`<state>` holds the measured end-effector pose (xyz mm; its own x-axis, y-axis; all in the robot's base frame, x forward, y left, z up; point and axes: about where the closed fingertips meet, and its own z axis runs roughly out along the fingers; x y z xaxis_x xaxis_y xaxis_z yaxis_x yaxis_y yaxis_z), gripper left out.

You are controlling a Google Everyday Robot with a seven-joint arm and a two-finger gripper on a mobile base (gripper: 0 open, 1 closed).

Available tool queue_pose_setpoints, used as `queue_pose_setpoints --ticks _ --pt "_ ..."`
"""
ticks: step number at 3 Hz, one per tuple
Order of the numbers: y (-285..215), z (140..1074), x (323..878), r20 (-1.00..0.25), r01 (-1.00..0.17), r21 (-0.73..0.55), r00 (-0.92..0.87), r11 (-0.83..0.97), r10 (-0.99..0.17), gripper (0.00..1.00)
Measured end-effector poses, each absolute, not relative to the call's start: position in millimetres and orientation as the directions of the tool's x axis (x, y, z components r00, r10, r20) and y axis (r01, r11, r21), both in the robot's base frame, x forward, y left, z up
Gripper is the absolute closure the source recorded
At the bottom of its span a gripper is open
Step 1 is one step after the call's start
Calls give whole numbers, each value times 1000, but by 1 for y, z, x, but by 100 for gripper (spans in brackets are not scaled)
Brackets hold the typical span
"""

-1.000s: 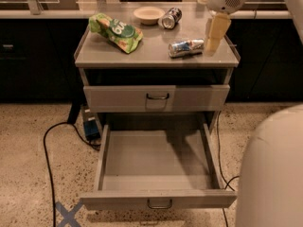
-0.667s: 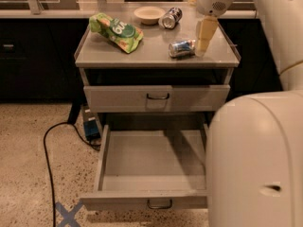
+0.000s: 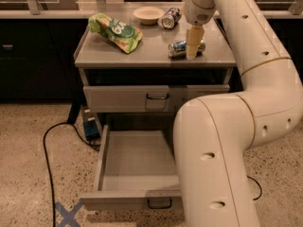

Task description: Place redbull can into middle drawer

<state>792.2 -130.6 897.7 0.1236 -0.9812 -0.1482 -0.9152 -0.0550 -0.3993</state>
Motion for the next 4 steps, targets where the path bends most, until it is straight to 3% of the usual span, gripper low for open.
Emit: queue_pose_setpoints --ticks 2,4 --pt "-137 893 801 -193 -907 -422 102 -11 -976 0" --pt "-205 839 814 -323 -898 -396 -59 191 -945 0"
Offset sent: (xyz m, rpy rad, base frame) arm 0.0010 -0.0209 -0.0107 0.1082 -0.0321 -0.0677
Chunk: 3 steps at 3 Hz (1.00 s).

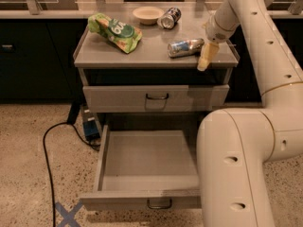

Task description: Place redbull can into middle drawer

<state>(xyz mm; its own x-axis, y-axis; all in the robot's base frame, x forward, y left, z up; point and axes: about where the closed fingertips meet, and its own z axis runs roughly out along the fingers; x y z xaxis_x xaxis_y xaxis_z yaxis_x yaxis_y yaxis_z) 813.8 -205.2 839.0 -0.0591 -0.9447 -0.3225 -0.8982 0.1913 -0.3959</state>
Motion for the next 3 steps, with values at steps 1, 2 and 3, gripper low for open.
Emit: queue_pose_setpoints --ticks 1,2,3 --pt "-200 838 816 -315 -899 -399 -49 179 -948 0" --pt "-177 846 825 -274 -896 -427 2 120 -962 0" --pt "-143 864 832 -220 -883 -468 95 20 -971 0"
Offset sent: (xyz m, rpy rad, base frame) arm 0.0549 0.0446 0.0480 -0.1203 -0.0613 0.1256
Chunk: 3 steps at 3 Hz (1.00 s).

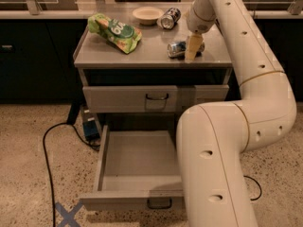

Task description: Place redbull can into middle drawer

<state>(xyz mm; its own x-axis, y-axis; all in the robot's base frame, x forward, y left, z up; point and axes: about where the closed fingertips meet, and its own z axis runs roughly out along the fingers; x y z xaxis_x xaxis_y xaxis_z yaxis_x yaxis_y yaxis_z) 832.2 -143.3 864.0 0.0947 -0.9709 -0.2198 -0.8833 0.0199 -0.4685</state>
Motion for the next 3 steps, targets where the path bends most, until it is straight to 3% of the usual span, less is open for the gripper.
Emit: queue_pose_setpoints --ticks 3 --pt "-133 850 832 -248 -901 -431 69 47 -966 0"
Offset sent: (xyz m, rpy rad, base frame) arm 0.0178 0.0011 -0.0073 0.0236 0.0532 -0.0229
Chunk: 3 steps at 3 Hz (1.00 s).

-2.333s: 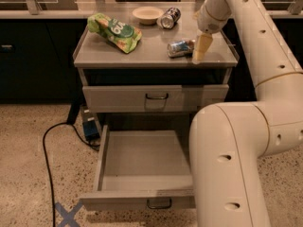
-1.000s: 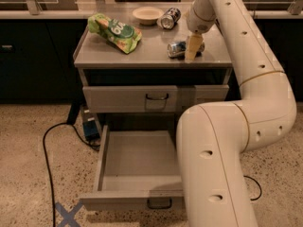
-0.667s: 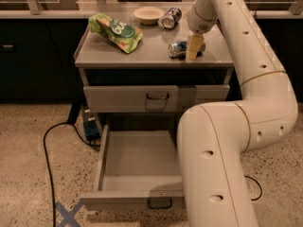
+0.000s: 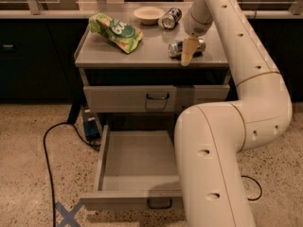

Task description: Place redbull can into middle drawer

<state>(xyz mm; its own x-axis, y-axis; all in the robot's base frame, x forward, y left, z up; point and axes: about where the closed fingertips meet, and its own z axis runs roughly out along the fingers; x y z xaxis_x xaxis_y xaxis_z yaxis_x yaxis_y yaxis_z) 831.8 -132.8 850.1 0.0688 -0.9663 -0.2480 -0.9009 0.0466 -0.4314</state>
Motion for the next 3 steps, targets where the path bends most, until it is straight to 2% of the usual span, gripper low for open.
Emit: queue_pose_setpoints --ticks 3 --pt "-136 856 827 -238 -905 -420 39 66 -971 0"
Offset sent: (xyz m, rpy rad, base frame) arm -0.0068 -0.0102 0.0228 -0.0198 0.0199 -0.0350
